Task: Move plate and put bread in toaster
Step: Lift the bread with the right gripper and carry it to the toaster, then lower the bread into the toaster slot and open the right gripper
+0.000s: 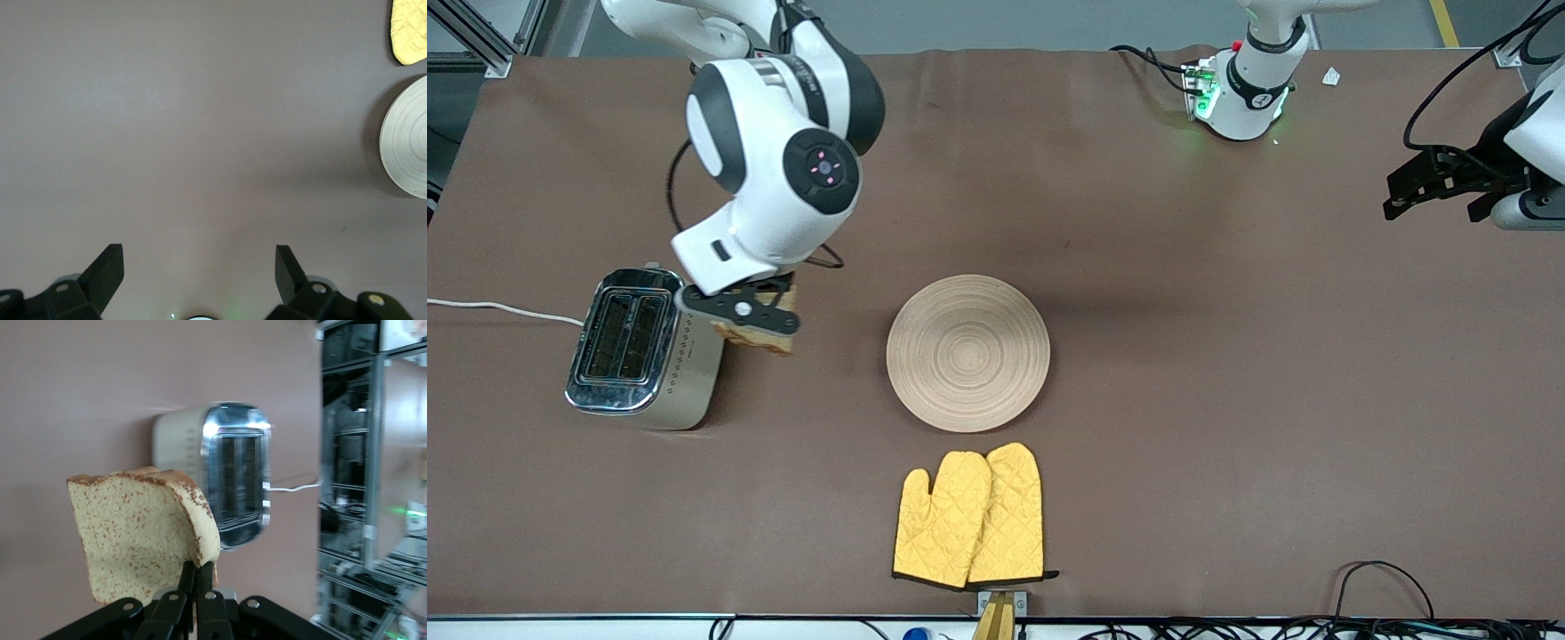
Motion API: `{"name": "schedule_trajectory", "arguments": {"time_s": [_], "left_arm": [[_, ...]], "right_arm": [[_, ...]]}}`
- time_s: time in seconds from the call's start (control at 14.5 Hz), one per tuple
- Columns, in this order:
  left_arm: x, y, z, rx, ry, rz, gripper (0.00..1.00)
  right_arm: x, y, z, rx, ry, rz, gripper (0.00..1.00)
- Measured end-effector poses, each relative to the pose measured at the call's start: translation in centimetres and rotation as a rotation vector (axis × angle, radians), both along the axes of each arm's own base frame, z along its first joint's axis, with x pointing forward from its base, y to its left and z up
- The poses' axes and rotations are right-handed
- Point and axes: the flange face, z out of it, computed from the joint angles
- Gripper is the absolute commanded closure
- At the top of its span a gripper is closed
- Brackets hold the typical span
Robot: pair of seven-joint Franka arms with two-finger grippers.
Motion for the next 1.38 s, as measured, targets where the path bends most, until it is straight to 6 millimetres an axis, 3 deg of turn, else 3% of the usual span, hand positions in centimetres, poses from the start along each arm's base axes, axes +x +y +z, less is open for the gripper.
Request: {"name": "schedule_trajectory", "arguments": {"time_s": [0.28,0.48,0.62,0.97,1.38], "left_arm": [[0.0,0.0,0.0,0.000,-0.001,0.001,0.00],[0.0,0.0,0.0,0.000,-0.001,0.001,0.00],[0.0,0.0,0.0,0.000,-0.001,0.000,0.00],[0.0,0.0,0.0,0.000,-0.001,0.000,0.00],[0.0,0.0,0.0,0.000,-0.001,0.001,0.00]], "right_arm": [[2.8,-7.7,0.8,-0.189,0.023,-0.004,1.00],[3.8,-10.8,0.3,-0.281,0.021,-0.027,1.00],[4.4,-12.0,-1.5,-0.316,0.046,-0.039,1.00],[5.7,-13.3,-9.2,-0.432,0.135,-0.041,1.00],[5.5,-14.6,-12.0,-0.470,0.136,-0.067,1.00]]}}
